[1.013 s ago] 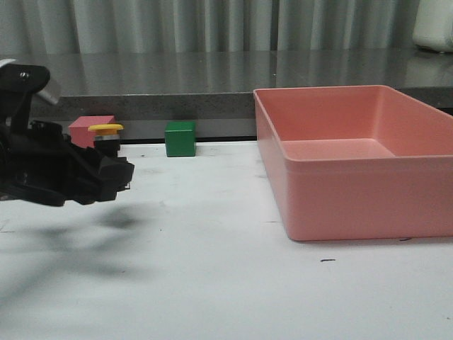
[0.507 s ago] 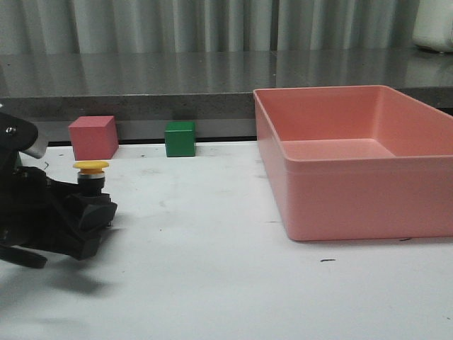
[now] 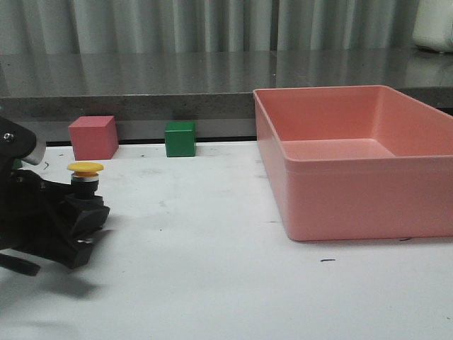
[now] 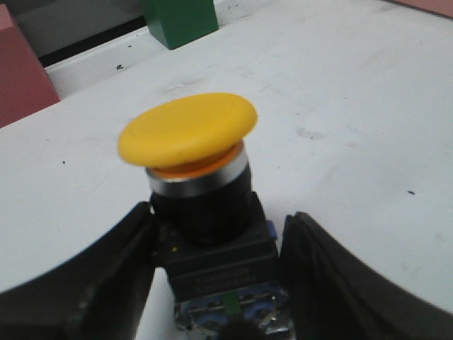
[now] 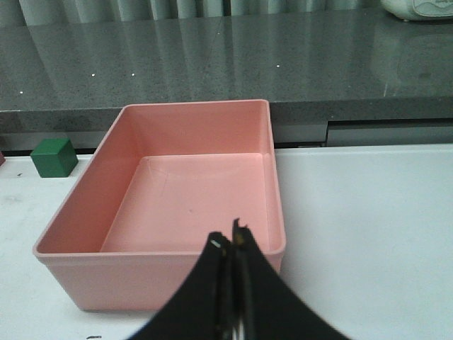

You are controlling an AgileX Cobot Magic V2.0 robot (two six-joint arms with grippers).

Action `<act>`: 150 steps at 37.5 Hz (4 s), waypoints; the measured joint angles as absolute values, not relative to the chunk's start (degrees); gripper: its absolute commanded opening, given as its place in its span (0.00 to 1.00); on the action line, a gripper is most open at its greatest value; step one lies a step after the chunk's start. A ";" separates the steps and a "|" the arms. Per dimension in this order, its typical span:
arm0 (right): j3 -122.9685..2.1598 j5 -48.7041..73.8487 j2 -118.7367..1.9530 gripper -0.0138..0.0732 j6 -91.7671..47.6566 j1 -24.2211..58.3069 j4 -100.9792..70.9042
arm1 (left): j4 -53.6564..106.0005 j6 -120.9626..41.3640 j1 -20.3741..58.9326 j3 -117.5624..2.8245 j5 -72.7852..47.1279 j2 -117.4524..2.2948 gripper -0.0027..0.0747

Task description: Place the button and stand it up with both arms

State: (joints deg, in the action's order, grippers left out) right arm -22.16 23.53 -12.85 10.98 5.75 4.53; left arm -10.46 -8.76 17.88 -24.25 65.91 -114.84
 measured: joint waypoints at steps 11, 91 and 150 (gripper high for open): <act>-22.16 23.53 -12.85 0.08 10.98 5.75 4.53 | -10.42 -8.81 17.88 -24.25 65.99 -114.84 0.67; -22.16 23.53 -12.85 0.08 10.98 5.75 4.53 | -18.01 19.20 17.88 -28.24 -28.63 -22.48 0.01; -22.16 23.53 -12.85 0.08 10.98 5.75 4.53 | -1.70 7.14 7.79 -17.05 -17.04 -8.88 0.01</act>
State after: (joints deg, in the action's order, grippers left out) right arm -22.16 23.53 -12.85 10.98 5.75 4.53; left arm -1.70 7.14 7.79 -17.05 -17.04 -8.88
